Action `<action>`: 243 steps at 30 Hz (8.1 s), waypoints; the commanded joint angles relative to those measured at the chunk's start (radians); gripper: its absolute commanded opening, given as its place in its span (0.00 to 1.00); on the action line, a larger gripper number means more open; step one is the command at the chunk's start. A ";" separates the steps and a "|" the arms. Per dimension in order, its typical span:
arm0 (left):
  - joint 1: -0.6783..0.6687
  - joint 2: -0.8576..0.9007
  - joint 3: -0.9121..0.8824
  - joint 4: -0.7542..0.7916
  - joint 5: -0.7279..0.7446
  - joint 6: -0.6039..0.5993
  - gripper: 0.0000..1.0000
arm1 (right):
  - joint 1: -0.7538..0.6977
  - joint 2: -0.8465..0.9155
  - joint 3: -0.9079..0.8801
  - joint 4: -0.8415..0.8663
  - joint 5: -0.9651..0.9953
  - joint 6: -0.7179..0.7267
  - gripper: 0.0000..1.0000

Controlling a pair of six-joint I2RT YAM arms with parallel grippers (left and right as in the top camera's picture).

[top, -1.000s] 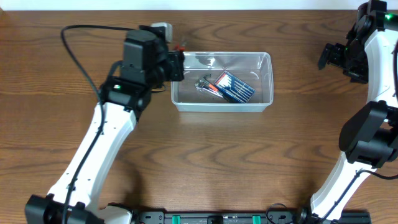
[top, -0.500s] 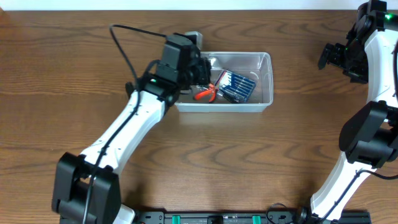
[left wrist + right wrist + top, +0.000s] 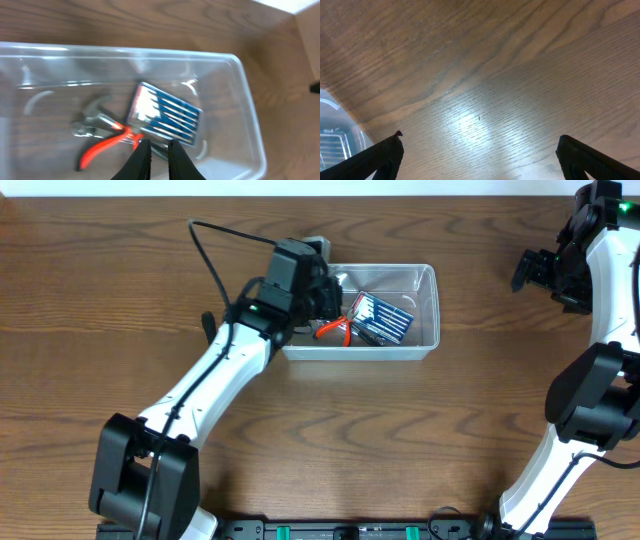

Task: Pack container

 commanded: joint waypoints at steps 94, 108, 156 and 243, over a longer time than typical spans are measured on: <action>0.529 0.093 0.019 -0.571 -0.187 0.200 0.98 | 0.000 0.001 0.000 0.002 0.000 0.018 0.99; 0.529 0.093 0.019 -0.571 -0.187 0.199 0.98 | 0.001 0.001 0.000 0.002 0.000 0.018 0.99; 0.529 0.093 0.019 -0.582 -0.186 0.199 0.94 | 0.001 0.001 0.000 0.002 0.000 0.018 0.99; 0.451 0.261 0.034 -0.333 -0.287 0.183 0.98 | 0.001 0.001 0.000 0.002 0.000 0.018 0.99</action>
